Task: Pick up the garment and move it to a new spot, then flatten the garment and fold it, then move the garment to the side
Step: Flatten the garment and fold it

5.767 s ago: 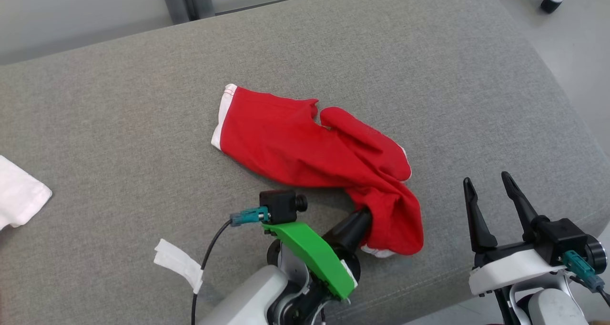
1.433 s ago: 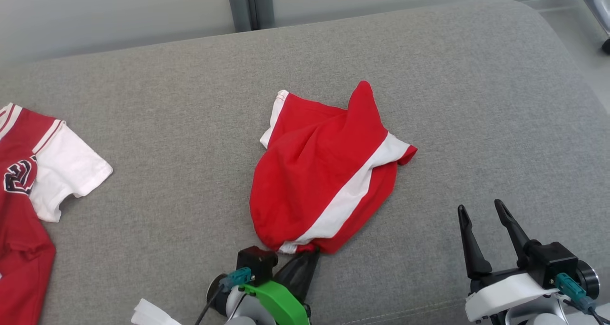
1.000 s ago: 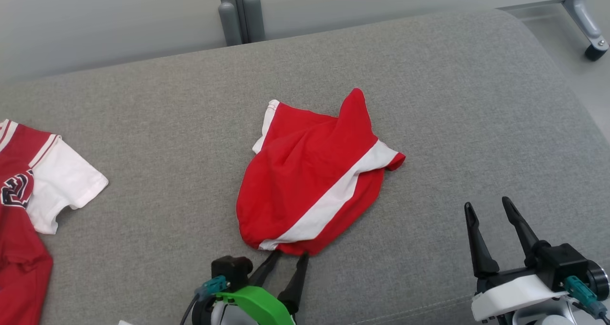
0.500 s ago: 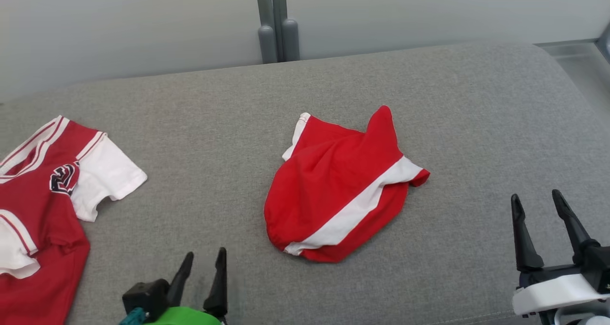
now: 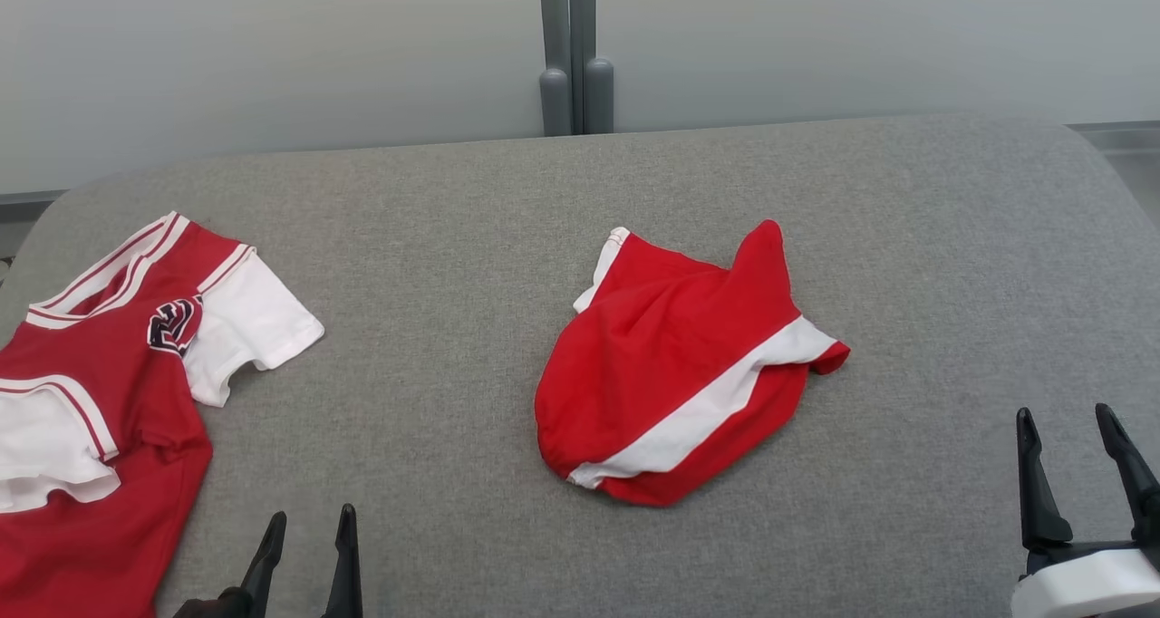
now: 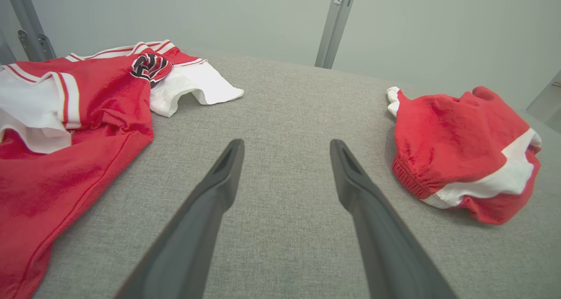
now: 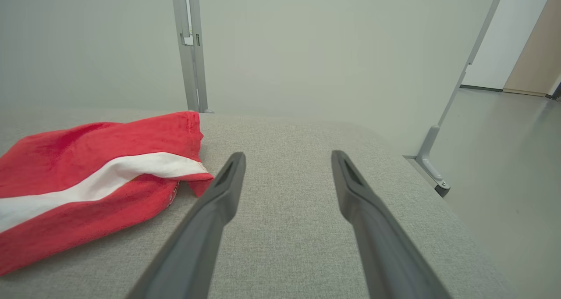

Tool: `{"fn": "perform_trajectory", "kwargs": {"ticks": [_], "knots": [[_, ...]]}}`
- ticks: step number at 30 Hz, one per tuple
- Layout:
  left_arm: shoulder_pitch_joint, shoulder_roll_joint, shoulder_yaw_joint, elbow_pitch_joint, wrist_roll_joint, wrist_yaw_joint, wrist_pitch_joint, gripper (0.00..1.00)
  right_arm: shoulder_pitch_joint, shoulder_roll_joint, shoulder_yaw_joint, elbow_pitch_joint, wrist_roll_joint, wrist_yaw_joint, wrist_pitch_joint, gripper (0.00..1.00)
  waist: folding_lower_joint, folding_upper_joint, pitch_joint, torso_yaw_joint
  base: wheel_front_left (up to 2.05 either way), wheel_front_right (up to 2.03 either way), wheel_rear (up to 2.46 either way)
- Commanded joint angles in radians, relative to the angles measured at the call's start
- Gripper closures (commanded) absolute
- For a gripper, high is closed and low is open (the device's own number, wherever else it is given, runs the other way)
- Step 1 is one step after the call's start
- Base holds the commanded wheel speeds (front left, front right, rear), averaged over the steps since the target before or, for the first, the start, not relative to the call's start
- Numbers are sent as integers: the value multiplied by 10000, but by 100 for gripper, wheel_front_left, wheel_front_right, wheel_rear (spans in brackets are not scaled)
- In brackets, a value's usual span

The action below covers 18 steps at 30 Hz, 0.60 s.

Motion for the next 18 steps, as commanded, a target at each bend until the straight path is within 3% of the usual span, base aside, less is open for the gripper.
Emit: {"fn": "perform_trajectory", "kwargs": {"ticks": [1,7,18], "knots": [[201,-43,209,5,362,-161,-3,0,159,23,4,67,-84,-3,-31,0,0,0,-40,28,0,0,0],[442,-231,938,-28,1441,-578,-3,0,61,198,260,414,-175,-3,-31,0,0,0,-100,44,0,0,0],[183,-489,1698,125,1950,-699,-3,0,-430,195,634,723,-319,-3,-31,0,0,0,-56,-36,0,0,0]]}}
